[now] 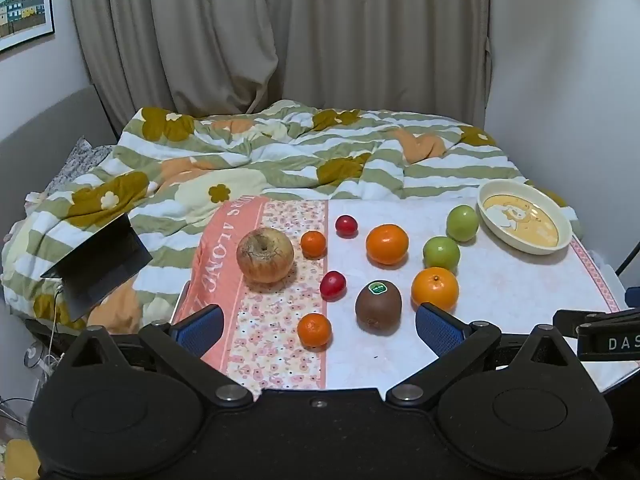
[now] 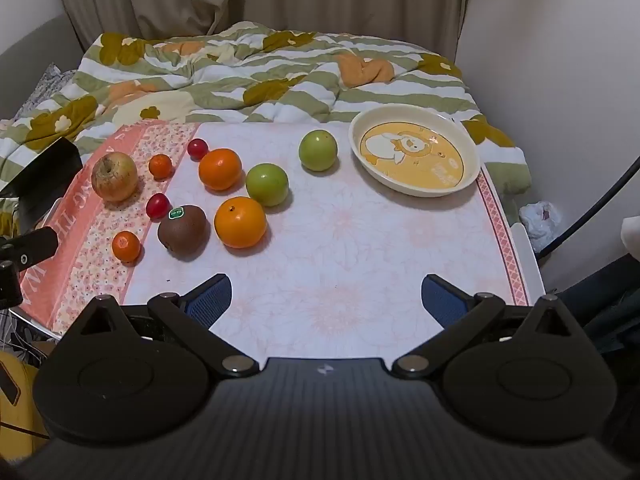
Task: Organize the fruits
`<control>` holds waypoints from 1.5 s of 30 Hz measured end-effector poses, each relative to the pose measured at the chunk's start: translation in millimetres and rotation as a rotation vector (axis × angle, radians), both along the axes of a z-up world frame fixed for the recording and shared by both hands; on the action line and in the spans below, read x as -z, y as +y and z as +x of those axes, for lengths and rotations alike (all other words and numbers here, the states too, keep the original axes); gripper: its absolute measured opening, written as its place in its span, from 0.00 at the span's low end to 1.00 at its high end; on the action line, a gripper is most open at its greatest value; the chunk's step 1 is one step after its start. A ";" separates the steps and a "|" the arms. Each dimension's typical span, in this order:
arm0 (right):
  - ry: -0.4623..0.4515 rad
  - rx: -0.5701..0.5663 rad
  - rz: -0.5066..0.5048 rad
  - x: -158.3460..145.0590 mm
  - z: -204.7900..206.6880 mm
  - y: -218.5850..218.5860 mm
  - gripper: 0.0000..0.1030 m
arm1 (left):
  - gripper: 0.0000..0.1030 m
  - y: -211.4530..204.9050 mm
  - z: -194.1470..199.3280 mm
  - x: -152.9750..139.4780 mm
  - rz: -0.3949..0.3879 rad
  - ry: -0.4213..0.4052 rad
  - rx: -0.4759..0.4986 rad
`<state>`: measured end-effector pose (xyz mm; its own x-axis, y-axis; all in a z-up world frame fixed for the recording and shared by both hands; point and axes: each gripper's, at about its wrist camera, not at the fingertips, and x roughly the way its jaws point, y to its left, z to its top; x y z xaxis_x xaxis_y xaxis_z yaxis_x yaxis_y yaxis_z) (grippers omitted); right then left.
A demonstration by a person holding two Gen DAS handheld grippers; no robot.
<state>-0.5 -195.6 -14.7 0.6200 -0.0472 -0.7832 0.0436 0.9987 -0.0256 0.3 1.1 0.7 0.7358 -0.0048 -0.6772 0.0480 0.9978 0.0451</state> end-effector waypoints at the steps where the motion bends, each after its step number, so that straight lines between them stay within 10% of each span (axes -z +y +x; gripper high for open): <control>1: 0.001 -0.001 0.001 0.1 0.4 0.2 1.00 | 1.00 0.5 0.4 -0.4 -0.002 -0.003 -0.005; 45: -0.008 0.005 0.004 -0.5 13.6 1.2 1.00 | 1.00 4.2 14.3 -0.4 0.029 0.003 -0.034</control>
